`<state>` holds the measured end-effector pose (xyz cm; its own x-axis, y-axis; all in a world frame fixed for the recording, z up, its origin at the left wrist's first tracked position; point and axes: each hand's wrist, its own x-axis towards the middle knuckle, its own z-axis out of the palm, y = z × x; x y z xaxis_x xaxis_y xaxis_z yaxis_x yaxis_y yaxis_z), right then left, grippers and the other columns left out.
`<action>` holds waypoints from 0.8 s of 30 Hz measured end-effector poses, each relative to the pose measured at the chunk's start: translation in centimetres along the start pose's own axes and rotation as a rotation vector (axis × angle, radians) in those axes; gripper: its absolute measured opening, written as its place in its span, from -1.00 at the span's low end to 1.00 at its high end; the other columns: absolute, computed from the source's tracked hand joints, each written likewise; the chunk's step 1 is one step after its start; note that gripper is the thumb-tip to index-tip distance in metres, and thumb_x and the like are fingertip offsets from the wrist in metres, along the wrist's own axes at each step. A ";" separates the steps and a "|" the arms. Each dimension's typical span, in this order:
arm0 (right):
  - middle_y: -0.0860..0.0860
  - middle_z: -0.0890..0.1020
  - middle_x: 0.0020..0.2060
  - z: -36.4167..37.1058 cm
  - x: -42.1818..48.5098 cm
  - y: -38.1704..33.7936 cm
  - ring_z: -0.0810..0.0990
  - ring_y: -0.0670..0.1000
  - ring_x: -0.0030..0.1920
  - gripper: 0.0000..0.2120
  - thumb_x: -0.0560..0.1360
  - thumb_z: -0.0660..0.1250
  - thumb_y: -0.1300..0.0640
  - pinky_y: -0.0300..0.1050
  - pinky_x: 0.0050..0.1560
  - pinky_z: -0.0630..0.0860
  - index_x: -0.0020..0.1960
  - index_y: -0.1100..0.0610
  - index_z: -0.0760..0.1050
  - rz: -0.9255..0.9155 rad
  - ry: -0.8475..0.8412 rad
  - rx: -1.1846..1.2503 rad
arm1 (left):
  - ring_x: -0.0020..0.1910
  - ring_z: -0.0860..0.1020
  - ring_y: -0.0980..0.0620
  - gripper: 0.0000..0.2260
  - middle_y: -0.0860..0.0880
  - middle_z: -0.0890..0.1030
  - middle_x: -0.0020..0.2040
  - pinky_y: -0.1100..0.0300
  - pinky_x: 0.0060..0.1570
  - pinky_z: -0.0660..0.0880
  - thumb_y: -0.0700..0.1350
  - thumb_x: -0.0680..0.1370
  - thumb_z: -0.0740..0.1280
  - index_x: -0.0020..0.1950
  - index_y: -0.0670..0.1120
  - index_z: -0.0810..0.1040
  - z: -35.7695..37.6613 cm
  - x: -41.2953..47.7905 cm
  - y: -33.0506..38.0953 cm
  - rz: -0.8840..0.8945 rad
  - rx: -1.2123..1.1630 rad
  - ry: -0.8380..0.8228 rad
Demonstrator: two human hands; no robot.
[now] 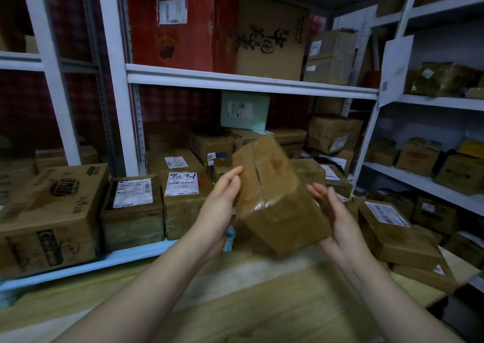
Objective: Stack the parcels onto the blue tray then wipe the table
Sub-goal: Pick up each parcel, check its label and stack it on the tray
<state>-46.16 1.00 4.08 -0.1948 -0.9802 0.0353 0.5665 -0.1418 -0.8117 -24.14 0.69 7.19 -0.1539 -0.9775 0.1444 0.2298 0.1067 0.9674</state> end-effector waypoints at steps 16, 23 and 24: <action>0.12 0.63 0.27 5.7 -0.3 0.5 0.58 0.09 0.30 -0.16 0.11 0.57 -0.36 0.17 0.36 0.42 0.28 0.04 0.59 -0.018 -0.394 -0.230 | 0.21 0.53 0.14 -0.43 0.01 0.45 0.34 0.36 -0.07 0.56 -0.16 0.48 0.44 0.42 0.05 0.29 -2.3 -1.1 2.3 0.235 0.036 -0.062; 0.18 0.54 0.36 8.0 0.3 0.9 0.50 0.21 0.38 0.04 0.10 0.58 -0.36 0.29 0.45 0.30 0.46 0.05 0.39 0.123 -0.471 -0.036 | 0.39 0.39 0.04 -0.44 0.14 0.30 0.47 -0.05 0.21 0.52 -0.04 0.48 0.46 0.38 0.33 0.36 -4.3 -1.0 3.1 0.355 0.160 -0.101; 0.19 0.55 0.35 8.2 0.3 0.9 0.50 0.22 0.38 0.01 0.13 0.58 -0.34 0.30 0.44 0.30 0.46 0.05 0.40 0.135 -0.469 -0.028 | 0.43 0.34 0.04 -0.44 0.19 0.28 0.48 -0.11 0.28 0.46 0.05 0.45 0.45 0.38 0.38 0.34 -4.6 -1.0 3.2 0.375 0.219 -0.088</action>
<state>-39.12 -0.53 8.10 0.2639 -0.9472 0.1821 0.5388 -0.0118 -0.8424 -18.86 1.21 9.19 -0.1820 -0.8456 0.5019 0.0774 0.4965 0.8646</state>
